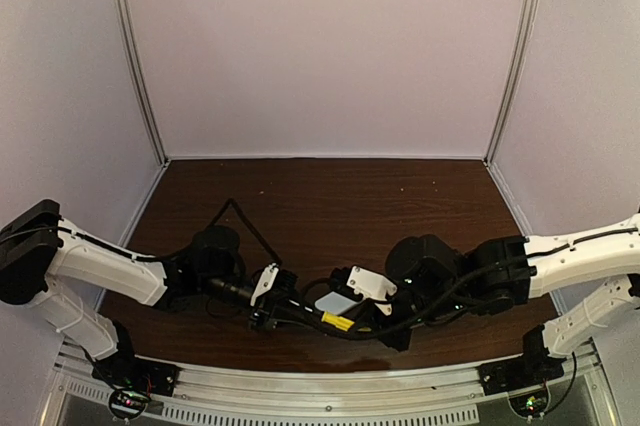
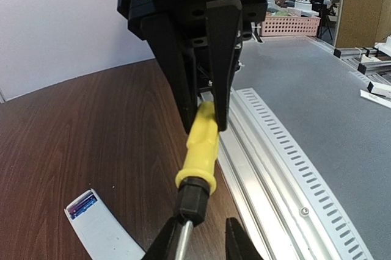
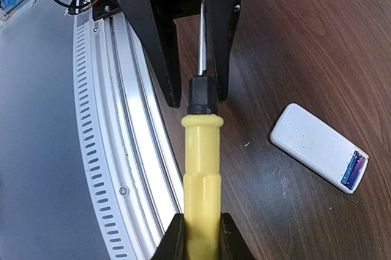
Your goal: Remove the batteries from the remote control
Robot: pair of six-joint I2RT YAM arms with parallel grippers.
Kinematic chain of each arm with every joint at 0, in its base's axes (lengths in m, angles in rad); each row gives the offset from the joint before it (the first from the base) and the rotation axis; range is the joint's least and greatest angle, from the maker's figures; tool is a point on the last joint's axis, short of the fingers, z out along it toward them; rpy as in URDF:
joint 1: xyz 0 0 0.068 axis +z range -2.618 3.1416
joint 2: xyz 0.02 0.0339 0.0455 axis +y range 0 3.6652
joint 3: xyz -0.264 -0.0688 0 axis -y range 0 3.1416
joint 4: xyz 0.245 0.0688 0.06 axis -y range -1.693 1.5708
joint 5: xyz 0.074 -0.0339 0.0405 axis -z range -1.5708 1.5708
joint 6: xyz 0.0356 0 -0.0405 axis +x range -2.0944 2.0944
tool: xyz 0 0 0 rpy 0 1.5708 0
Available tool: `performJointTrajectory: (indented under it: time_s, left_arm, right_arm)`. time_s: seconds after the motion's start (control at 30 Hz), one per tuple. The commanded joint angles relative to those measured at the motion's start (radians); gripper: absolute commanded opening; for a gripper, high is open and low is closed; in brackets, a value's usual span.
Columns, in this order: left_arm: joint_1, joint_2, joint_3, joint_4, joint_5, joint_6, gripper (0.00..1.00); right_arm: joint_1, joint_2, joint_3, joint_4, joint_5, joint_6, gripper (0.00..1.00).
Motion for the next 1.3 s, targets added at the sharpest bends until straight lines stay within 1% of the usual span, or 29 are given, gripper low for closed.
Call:
performJointTrajectory:
  time_s: [0.0,0.27,0.53,0.57,0.6,0.8,0.83,0.9,0.93,1.0,1.03,1.1,1.17,1.27]
  left_arm:
    - [-0.002,-0.022,-0.001,0.017,-0.017,-0.010,0.27]
    - [-0.001,-0.040,-0.019,0.037,-0.036,-0.015,0.26]
    - [-0.001,-0.025,-0.008,0.029,-0.038,-0.014,0.07]
    - [-0.002,-0.025,-0.008,0.030,-0.038,-0.013,0.02]
    - [-0.001,-0.025,-0.009,0.029,-0.039,-0.014,0.00]
    - [-0.002,-0.024,-0.008,0.029,-0.031,-0.011,0.00]
    - [-0.001,-0.024,-0.008,0.030,-0.032,-0.010,0.00]
    - [-0.001,-0.027,-0.008,0.035,-0.041,-0.016,0.00]
    - [-0.002,-0.029,-0.009,0.039,-0.045,-0.021,0.00]
    - [-0.002,-0.038,-0.012,0.051,-0.051,-0.032,0.00]
    - [-0.001,-0.043,-0.016,0.060,-0.052,-0.038,0.00]
    - [0.000,-0.052,-0.021,0.073,-0.056,-0.051,0.00]
    - [-0.001,-0.059,-0.023,0.081,-0.061,-0.060,0.00]
    - [0.005,-0.071,-0.030,0.104,-0.062,-0.084,0.00]
  right_arm:
    - [0.007,-0.013,-0.018,0.003,0.005,0.004,0.00]
    - [0.009,-0.015,-0.033,0.009,-0.006,0.011,0.00]
    - [0.009,-0.015,-0.030,0.011,-0.004,0.012,0.00]
    - [0.009,-0.014,-0.030,0.011,-0.003,0.012,0.00]
    - [0.009,-0.013,-0.031,0.012,-0.004,0.011,0.00]
    - [0.009,-0.012,-0.037,0.027,0.005,0.015,0.00]
    - [0.009,-0.012,-0.039,0.030,0.013,0.017,0.04]
    - [0.009,-0.013,-0.045,0.049,0.033,0.025,0.30]
    - [0.009,-0.016,-0.054,0.065,0.042,0.030,0.46]
    - [0.009,-0.021,-0.069,0.100,0.044,0.035,0.63]
    - [0.010,-0.024,-0.076,0.116,0.045,0.036,0.70]
    - [0.009,-0.034,-0.091,0.156,0.052,0.044,0.79]
    - [0.010,-0.049,-0.107,0.206,0.061,0.054,0.85]
    - [0.009,-0.079,-0.136,0.279,0.104,0.074,0.87]
